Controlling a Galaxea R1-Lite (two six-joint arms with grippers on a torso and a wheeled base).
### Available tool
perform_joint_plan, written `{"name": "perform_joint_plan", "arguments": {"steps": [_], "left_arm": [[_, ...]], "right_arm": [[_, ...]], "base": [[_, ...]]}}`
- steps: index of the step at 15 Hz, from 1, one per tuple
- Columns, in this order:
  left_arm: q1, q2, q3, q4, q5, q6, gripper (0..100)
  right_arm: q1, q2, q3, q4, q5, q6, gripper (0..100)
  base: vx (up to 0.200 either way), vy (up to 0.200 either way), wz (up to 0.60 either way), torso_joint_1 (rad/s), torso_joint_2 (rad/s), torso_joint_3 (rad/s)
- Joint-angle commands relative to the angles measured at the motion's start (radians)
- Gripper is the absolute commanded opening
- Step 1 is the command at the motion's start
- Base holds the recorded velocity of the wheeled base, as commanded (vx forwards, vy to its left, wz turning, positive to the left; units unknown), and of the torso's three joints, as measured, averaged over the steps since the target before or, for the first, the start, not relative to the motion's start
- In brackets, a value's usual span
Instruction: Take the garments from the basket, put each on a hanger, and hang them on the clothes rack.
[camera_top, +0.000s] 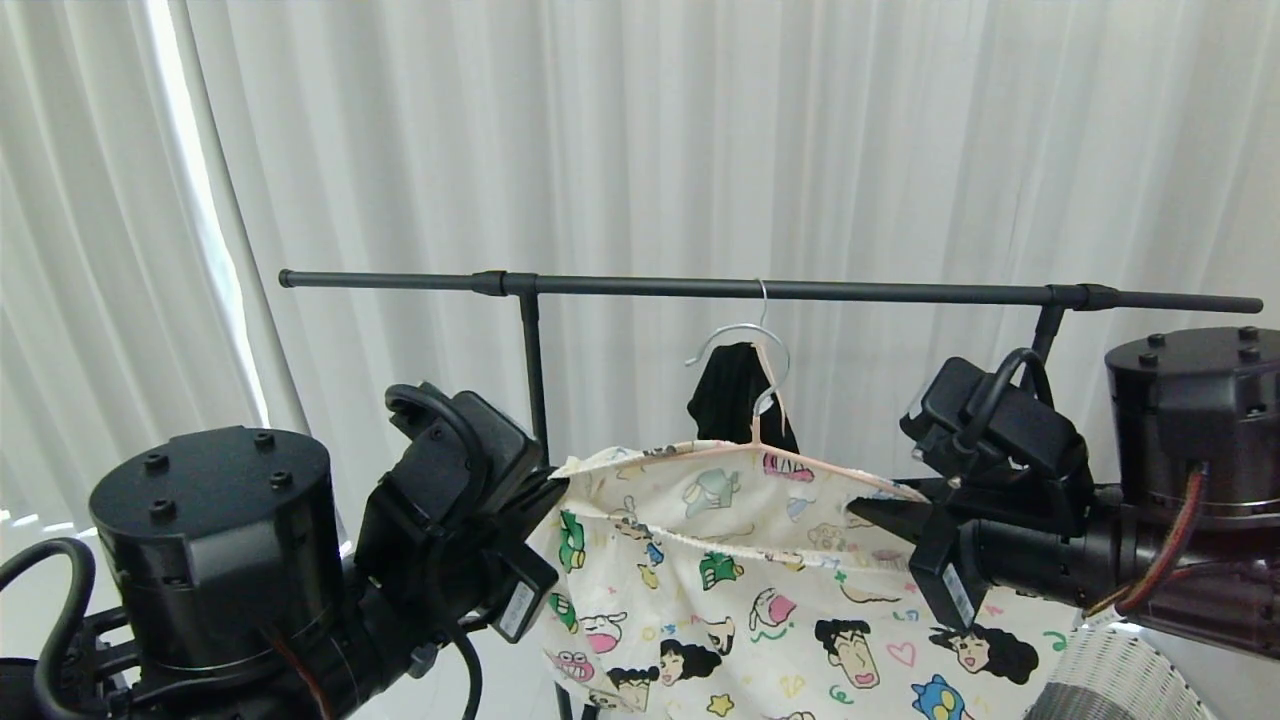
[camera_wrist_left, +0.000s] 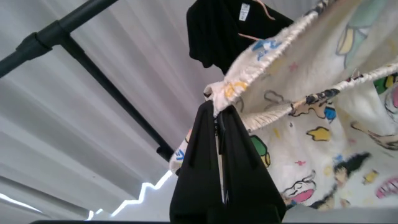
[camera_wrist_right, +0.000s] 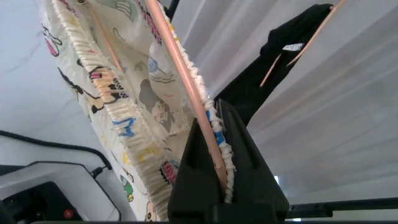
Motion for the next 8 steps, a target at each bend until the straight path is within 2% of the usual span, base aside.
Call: {"name": "perform_joint_plan", "arguments": {"steps": [1,3,4,8], "left_arm": [[-0.002,-0.005,0.002,0.000,0.000,0.001,0],[-0.002,-0.011,0.004,0.000,0.000,0.001,0],[-0.004,-0.009,0.002,-0.002,0.000,0.000,100],[-0.070,-0.037,-0.004,-0.003,-0.013,-0.055,100]], "right_arm": [[0.000,0.000,-0.002,-0.001,0.000,0.001,0],[0.000,0.002,-0.002,-0.001,0.000,0.001,0],[-0.001,0.000,-0.002,-0.003,0.000,0.001,0],[-0.006,-0.001,-0.001,-0.006,-0.003,0.004,0]], "base": [[0.000,0.000,0.00,0.000,0.00,0.000],[0.000,0.000,0.00,0.000,0.00,0.000],[0.000,0.000,0.00,0.000,0.00,0.000],[0.000,0.000,0.00,0.000,0.00,0.000]]}}
